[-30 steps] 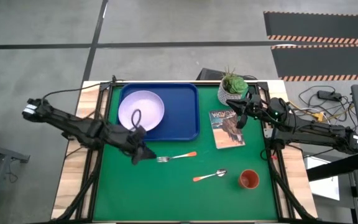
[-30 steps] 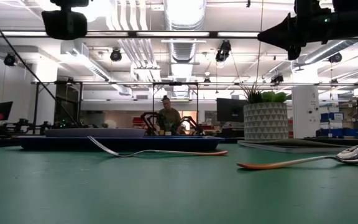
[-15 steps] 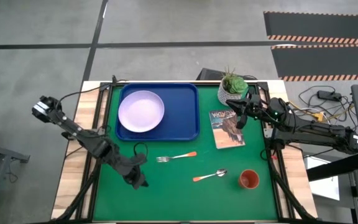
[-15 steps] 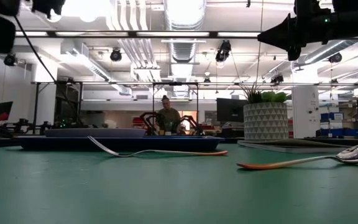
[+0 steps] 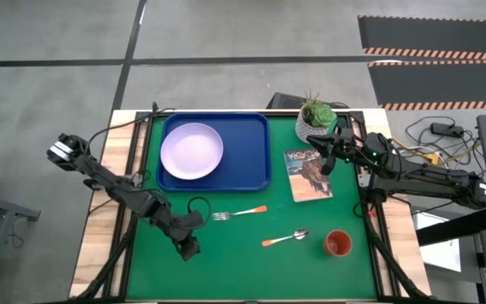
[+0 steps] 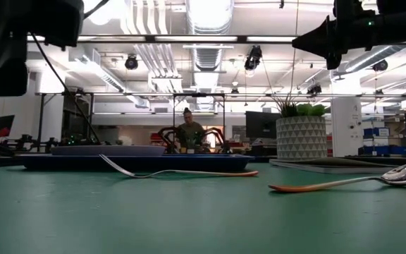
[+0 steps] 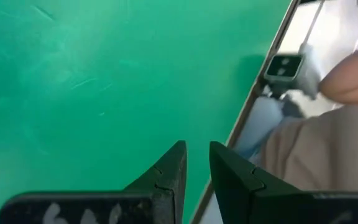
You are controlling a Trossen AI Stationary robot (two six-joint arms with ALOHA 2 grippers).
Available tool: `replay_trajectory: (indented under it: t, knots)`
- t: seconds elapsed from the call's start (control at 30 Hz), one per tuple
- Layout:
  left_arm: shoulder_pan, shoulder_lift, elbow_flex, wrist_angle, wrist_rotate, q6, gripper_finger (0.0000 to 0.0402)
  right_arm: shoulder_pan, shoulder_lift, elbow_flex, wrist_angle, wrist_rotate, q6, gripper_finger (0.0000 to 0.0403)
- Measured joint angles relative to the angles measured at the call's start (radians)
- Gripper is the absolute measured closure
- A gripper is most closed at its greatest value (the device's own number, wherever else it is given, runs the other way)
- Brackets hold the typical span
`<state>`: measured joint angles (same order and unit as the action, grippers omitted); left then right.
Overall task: Pick and place plate/cup/fork/spoon on tray
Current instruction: Put the orange spoon on the blue serving tray to the right of the white plate
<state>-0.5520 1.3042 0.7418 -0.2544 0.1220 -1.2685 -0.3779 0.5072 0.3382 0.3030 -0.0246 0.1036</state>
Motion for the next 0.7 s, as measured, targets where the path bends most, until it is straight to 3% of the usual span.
replay_trajectory:
  t: [0.13, 0.37, 0.7]
  knots:
    - [-0.003, -0.05, -0.068, -0.001, -0.01, 0.051, 0.0346, 0.0, 0.0, 0.0, -0.02, 0.0, 0.0, 0.038]
    - [0.001, -0.162, -0.192, 0.011, -0.126, 0.16, 0.0346, 0.0, 0.001, 0.0, -0.037, 0.0, 0.0, 0.038]
    - [0.003, -0.318, -0.305, 0.013, -0.428, 0.307, 0.0346, 0.0, 0.0, 0.0, -0.037, 0.0, 0.0, 0.038]
